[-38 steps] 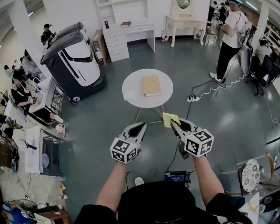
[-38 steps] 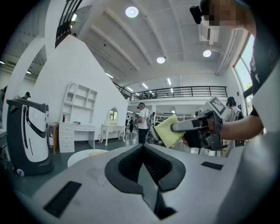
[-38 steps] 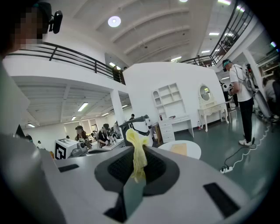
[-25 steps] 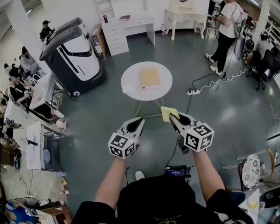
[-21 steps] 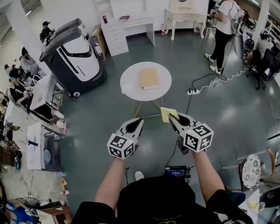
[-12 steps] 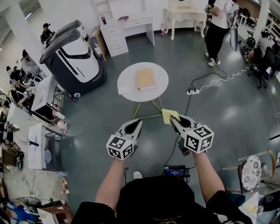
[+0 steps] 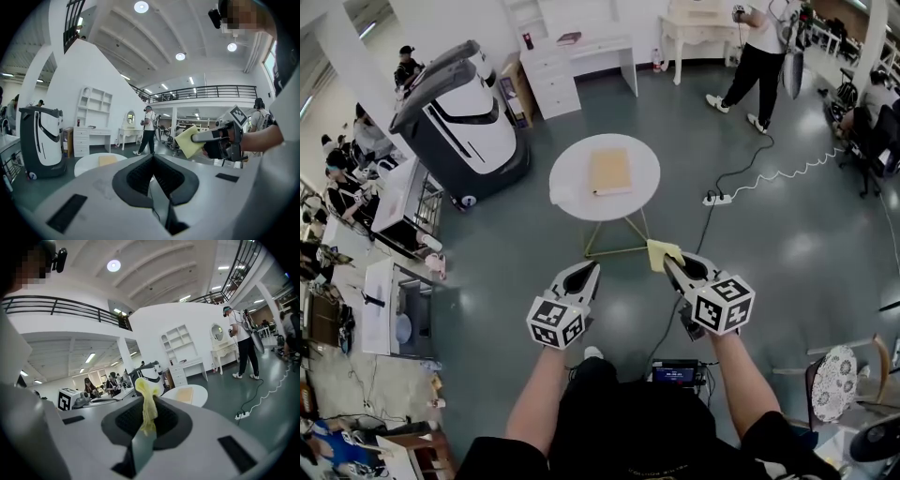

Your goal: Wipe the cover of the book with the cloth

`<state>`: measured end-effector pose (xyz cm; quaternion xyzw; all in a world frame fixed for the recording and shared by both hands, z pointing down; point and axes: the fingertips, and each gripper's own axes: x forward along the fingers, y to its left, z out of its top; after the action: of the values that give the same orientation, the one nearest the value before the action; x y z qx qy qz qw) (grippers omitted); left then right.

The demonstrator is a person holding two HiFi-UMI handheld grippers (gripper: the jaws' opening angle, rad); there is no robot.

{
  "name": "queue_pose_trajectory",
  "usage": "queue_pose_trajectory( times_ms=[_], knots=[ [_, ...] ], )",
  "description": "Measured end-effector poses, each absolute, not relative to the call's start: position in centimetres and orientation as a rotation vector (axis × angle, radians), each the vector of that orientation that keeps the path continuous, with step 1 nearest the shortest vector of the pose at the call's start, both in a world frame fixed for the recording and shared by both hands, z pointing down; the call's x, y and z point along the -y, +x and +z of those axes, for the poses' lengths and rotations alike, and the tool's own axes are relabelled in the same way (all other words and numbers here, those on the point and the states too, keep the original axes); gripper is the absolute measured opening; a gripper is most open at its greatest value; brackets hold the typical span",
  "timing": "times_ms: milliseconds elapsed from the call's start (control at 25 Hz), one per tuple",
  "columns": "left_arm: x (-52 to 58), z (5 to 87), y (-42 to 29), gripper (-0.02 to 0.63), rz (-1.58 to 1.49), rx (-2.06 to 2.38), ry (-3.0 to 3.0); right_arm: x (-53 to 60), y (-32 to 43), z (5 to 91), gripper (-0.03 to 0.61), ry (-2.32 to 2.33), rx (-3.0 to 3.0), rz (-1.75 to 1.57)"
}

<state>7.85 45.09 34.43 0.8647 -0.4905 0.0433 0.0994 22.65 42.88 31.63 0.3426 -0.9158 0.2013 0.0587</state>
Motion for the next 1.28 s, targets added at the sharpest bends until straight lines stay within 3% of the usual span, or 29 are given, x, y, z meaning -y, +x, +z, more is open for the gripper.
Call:
queue_pose_trajectory(
  times_ms=[1280],
  knots=[
    [-27.2, 39.9, -8.7, 0.006, 0.115, 1.196, 2.574, -25.9, 6.9, 34.4, 0.091, 1.217, 2.604, 0.636]
  ],
)
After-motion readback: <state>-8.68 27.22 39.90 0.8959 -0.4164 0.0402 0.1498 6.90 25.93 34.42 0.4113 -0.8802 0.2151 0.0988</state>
